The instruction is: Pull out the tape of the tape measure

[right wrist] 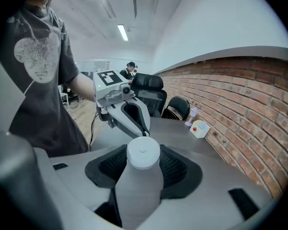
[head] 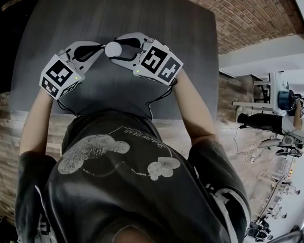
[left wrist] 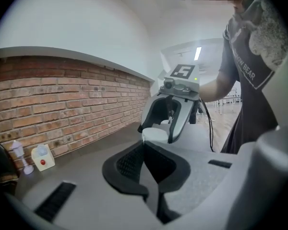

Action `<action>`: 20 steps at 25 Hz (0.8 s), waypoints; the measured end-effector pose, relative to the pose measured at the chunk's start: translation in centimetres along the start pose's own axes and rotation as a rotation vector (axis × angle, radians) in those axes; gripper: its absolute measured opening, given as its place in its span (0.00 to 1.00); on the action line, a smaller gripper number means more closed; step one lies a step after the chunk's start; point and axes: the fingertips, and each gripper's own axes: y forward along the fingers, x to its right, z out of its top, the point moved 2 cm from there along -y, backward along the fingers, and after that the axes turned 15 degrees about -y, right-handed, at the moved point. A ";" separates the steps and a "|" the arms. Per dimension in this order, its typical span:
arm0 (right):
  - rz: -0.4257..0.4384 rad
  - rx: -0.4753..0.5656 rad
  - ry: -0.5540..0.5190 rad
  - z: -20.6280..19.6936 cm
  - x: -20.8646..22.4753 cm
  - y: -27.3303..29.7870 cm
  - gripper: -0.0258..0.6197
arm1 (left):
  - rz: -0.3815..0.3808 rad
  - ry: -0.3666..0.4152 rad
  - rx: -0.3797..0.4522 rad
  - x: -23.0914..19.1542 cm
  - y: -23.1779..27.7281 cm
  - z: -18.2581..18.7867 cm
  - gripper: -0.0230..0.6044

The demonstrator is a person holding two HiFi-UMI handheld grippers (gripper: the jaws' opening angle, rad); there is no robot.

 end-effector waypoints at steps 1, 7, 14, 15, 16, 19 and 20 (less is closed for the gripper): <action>-0.011 -0.004 0.008 0.0 0.1 0.0 0.40 | -0.003 -0.001 -0.001 -0.1 -0.2 0.0 0.05; -0.094 -0.031 0.082 -0.9 1.4 -0.7 0.40 | -0.008 -0.038 -0.018 -1.0 -1.5 -0.3 0.05; -0.132 -0.027 0.141 -1.6 1.8 -0.9 0.40 | 0.010 -0.113 0.000 -2.6 -2.9 -1.0 0.05; -0.131 -0.028 0.142 -1.6 1.8 -0.9 0.40 | 0.010 -0.114 -0.005 -2.6 -2.9 -1.0 0.05; -0.131 -0.030 0.144 -1.6 1.7 -0.9 0.40 | 0.009 -0.116 -0.009 -2.6 -2.8 -1.0 0.05; -0.135 -0.020 0.174 -1.8 1.8 -0.9 0.40 | 0.003 -0.137 -0.017 -2.6 -2.7 -1.1 0.05; -0.137 -0.018 0.184 -1.9 1.9 -1.0 0.40 | -0.002 -0.149 -0.019 -2.6 -2.6 -1.1 0.05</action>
